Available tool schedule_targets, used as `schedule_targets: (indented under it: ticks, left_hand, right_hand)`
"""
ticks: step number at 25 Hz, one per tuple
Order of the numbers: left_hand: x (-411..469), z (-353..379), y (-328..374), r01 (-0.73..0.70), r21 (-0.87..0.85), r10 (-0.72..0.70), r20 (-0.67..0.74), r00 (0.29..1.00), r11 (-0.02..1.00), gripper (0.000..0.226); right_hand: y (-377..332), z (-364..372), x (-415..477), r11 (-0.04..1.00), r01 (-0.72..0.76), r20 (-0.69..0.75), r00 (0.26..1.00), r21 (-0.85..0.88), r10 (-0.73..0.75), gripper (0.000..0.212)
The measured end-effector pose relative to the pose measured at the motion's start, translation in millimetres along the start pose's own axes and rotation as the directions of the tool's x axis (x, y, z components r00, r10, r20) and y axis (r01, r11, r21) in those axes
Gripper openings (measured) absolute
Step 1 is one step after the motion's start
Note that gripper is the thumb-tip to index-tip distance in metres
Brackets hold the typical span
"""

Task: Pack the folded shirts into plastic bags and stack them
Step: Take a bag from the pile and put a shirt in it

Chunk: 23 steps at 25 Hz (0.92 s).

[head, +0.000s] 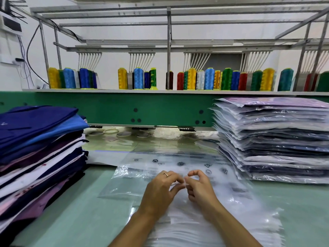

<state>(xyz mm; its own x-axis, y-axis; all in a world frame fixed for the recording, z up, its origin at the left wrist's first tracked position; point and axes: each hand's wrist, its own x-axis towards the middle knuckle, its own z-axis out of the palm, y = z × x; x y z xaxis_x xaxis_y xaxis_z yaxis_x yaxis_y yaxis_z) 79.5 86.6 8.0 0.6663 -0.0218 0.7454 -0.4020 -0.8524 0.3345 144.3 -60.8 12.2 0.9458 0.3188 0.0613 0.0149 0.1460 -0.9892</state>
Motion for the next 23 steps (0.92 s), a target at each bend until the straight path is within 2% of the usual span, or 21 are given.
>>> schedule_targets:
  ticks: [4,8,14,18,23]
  left_hand:
    - [-1.3,-9.4,-12.6,0.177,-0.004,-0.177,0.011,0.984,0.984,0.012]
    - [-2.1,-23.8,-23.5,0.251,0.124,-0.257,0.028,0.966,0.960,0.016]
    - [-10.7,-44.6,-34.2,0.432,0.239,-0.443,-0.009,0.897,0.870,0.032]
    - [-10.5,-56.4,-37.6,0.518,0.224,-0.521,-0.048,0.852,0.826,0.032]
    - [-12.0,-60.5,-38.2,0.626,0.152,-0.597,-0.198,0.778,0.765,0.021]
  right_hand:
    - [-4.2,-15.2,7.4,1.000,0.013,-0.114,0.993,0.019,-0.011,0.011]
    - [-5.9,-31.8,11.7,0.998,0.055,-0.244,0.969,0.019,-0.048,0.011]
    - [-6.8,-47.7,17.1,0.993,0.116,-0.425,0.899,0.003,-0.104,0.009]
    - [-7.0,-53.5,20.1,0.987,0.163,-0.517,0.846,0.018,-0.130,0.016]
    - [-6.6,-56.1,21.3,0.984,0.180,-0.585,0.797,-0.007,-0.150,0.015]
